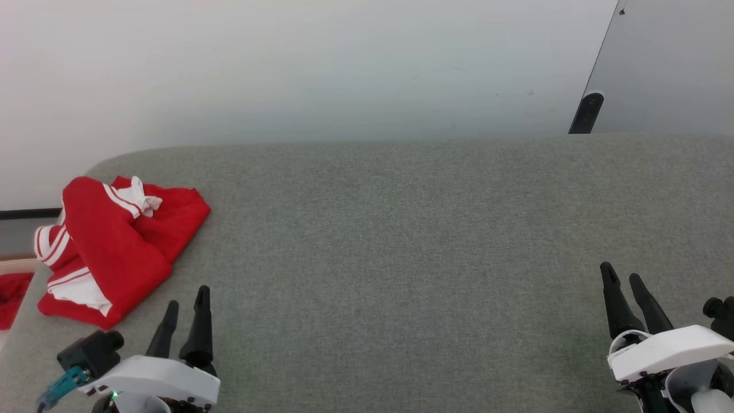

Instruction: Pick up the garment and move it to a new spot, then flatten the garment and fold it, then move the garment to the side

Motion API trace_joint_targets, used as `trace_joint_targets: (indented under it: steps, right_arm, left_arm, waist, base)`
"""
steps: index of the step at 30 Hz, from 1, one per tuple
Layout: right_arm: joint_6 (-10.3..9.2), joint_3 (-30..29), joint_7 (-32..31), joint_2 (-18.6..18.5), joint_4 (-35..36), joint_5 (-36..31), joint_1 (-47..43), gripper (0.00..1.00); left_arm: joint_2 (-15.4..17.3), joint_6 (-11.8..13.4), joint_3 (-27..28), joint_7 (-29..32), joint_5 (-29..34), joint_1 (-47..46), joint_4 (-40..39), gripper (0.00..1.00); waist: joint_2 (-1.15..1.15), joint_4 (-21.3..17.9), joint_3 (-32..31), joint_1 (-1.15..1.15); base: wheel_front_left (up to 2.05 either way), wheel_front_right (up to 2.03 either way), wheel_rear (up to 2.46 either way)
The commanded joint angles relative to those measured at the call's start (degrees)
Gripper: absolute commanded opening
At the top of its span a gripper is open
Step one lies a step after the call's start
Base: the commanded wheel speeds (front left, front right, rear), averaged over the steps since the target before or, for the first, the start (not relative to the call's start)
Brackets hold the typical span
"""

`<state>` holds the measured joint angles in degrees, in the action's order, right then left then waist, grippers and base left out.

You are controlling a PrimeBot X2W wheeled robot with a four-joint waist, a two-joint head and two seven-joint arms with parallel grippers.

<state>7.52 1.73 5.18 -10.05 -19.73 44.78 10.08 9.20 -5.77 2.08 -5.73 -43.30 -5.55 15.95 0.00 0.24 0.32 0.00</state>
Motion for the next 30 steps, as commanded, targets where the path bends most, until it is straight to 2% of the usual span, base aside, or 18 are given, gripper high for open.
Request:
trace_joint_targets:
  steps: [1, 14, 30]
  right_arm:
    - [-0.03, 0.40, 0.72, -0.69, 0.35, -2.31, 1.74, 1.00]
    - [-0.03, 1.73, 2.26, -1.88, -0.26, -11.11, 2.65, 1.00]
    - [-0.04, 1.68, 4.17, -2.81, -0.48, -20.02, 3.18, 1.00]
  left_arm:
    - [0.51, -0.03, 0.00, -0.72, 2.37, -0.91, -0.69, 1.00]
    - [0.93, -0.32, -0.16, -2.76, 11.35, -0.92, -0.92, 1.00]
    - [1.02, -0.65, -0.05, -4.94, 19.56, -0.39, -0.32, 1.00]
  waist:
    - [0.00, -0.01, 0.01, 0.00]
    - [0.00, 0.12, -0.06, 0.00]
    - [0.00, -0.08, -0.08, 0.00]
  base:
    - [0.00, 0.00, 0.00]
    - [0.00, 0.00, 0.00]
    - [0.00, 0.00, 0.00]
